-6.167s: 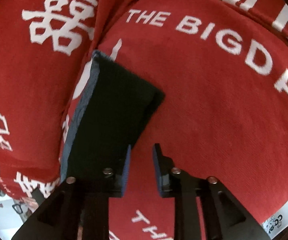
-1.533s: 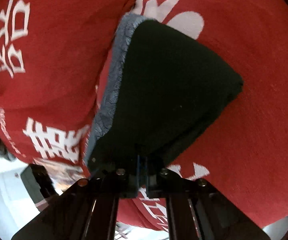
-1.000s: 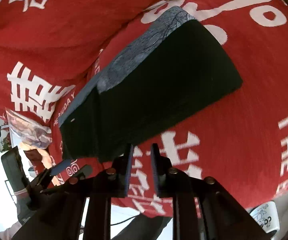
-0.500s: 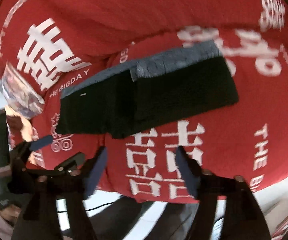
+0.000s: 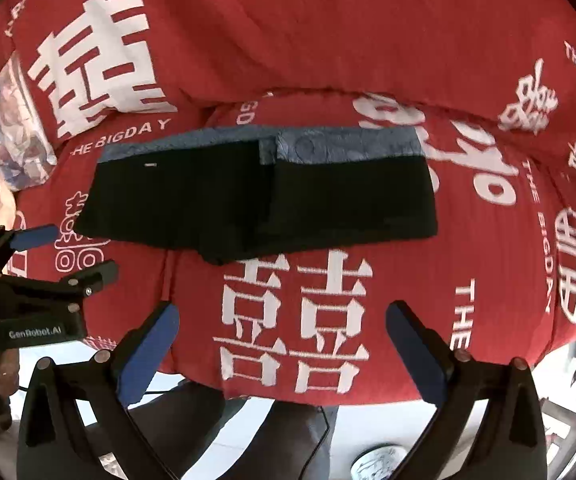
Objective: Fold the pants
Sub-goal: 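Lower the folded trousers onto the cushion and open both grippers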
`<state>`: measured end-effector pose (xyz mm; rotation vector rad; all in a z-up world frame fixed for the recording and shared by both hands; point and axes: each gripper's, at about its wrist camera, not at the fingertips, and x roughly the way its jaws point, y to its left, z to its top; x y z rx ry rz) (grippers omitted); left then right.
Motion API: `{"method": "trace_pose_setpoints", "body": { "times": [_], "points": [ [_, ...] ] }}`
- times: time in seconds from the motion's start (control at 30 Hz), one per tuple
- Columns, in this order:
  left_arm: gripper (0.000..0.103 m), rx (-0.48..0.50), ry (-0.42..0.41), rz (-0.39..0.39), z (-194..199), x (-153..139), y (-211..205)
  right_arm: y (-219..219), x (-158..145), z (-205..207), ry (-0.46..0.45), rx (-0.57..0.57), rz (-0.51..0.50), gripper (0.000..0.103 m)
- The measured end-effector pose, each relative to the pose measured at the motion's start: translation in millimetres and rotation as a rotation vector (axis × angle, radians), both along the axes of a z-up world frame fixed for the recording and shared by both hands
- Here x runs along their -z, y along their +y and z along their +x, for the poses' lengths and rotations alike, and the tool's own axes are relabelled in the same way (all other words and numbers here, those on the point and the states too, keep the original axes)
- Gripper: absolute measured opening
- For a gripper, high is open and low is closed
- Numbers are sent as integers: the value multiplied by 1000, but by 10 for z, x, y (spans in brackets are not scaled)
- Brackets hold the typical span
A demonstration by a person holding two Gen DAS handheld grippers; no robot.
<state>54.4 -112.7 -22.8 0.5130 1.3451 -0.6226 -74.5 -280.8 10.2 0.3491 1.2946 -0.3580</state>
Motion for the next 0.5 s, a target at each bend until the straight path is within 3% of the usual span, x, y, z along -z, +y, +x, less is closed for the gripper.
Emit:
{"method": "trace_pose_setpoints", "body": {
  "times": [0.3,0.5],
  "points": [
    [103,14,48,-13,-87,190,181,191,153,-244,100,66,27,103],
    [103,-49,43,-33,-33,146,459,301,106,-77,115,17,38,103]
  ]
}}
